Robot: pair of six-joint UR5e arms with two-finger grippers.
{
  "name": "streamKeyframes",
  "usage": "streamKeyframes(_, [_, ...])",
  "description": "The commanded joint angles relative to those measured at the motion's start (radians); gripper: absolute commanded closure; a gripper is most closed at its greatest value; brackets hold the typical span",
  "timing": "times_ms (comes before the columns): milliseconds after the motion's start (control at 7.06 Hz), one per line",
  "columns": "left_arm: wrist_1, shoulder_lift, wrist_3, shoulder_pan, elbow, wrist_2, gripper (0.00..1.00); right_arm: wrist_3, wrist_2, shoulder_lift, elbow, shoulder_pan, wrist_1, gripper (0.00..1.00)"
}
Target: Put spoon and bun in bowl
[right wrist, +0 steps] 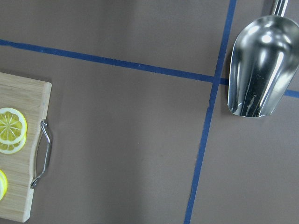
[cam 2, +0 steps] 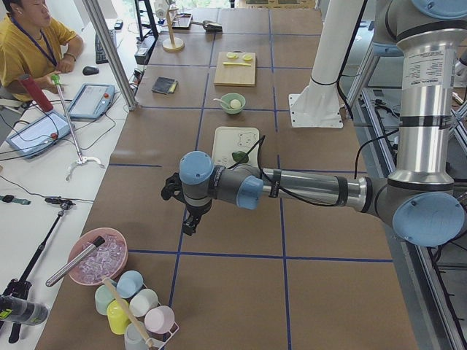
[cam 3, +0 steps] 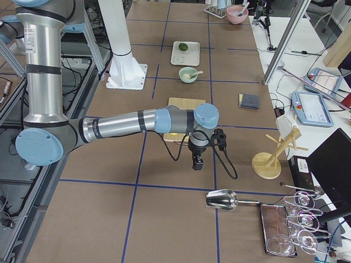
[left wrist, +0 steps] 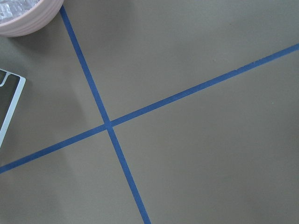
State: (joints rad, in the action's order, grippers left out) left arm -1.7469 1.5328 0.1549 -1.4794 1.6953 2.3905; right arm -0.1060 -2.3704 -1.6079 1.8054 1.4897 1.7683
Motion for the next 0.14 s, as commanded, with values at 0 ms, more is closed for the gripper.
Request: streamKeyframes(0, [0.001, 0.006, -0.002, 0.001, 0.003, -0.001, 0.0, -0.004, -0.003, -0.035, 0.006, 0.001, 0.0, 0.0])
